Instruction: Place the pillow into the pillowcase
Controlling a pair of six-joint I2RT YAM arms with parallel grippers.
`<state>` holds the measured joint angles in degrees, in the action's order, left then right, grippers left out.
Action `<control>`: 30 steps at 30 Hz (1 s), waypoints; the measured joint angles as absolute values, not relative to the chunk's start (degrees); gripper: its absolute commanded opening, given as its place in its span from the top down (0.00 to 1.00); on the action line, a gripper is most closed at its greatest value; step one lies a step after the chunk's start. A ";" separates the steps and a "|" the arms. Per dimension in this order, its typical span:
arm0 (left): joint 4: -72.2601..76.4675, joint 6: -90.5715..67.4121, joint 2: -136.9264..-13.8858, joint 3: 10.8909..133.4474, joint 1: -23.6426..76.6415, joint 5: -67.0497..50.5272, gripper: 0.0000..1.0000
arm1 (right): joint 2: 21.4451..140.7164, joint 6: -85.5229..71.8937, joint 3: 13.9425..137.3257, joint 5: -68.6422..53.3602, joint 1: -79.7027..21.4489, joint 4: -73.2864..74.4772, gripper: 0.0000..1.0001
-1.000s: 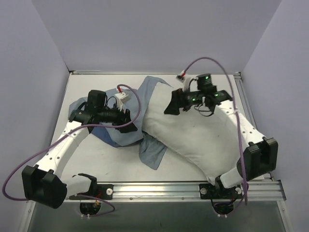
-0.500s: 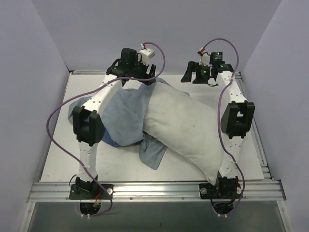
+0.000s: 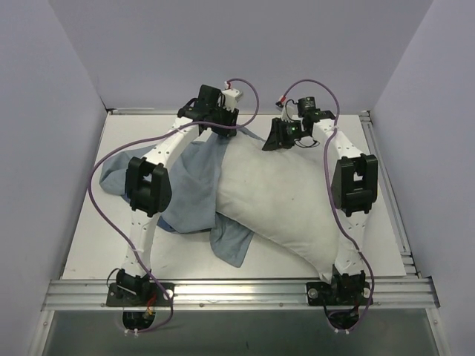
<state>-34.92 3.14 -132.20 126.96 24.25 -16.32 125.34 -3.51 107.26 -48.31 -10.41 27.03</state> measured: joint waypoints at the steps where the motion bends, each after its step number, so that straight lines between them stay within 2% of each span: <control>1: -35.00 3.05 -132.20 126.65 24.25 -16.40 0.72 | 125.16 -3.22 107.26 -48.66 -10.44 26.98 0.84; 2: -35.03 2.96 -132.20 126.50 24.25 -16.58 0.80 | 125.01 -3.11 107.26 -49.15 -10.46 26.94 0.89; 3: -35.03 3.01 -132.20 126.45 24.25 -16.95 0.87 | 124.97 -3.14 107.26 -49.65 -10.50 26.83 1.00; 4: -34.98 3.03 -132.20 126.48 24.29 -17.43 1.00 | 124.97 -3.05 107.26 -50.13 -10.55 26.79 1.00; 10: -34.94 1.56 -132.20 126.67 24.45 -21.96 1.00 | 124.88 -5.50 106.89 -52.31 -11.22 24.84 1.00; 17: -30.17 -8.60 -131.87 127.28 26.74 -25.85 1.00 | 121.58 -11.68 102.61 -54.92 -14.96 18.81 1.00; 22: -24.25 -15.68 -129.16 123.68 29.04 -25.61 1.00 | 115.77 -14.50 98.32 -55.51 -16.05 16.47 1.00; 25: -20.01 -18.79 -125.21 117.32 30.24 -23.90 1.00 | 113.95 -16.53 97.54 -54.63 -15.03 14.55 1.00; 26: -18.63 -19.57 -123.20 113.78 30.63 -22.87 0.97 | 113.82 -17.45 97.49 -54.19 -14.41 13.63 1.00; 27: -17.39 -20.01 -121.78 111.28 30.85 -21.98 0.88 | 113.82 -18.17 97.49 -53.74 -13.78 12.84 1.00; 28: -15.99 -20.25 -120.73 109.21 30.98 -20.97 0.74 | 113.95 -18.68 97.49 -53.12 -13.10 12.47 0.98; 29: -15.09 -20.34 -120.03 107.96 30.94 -20.27 0.69 | 114.19 -18.81 97.56 -52.47 -12.40 12.36 0.92; 30: -14.41 -20.34 -119.70 107.42 30.63 -19.75 0.62 | 114.52 -18.50 97.91 -51.59 -11.73 12.56 0.79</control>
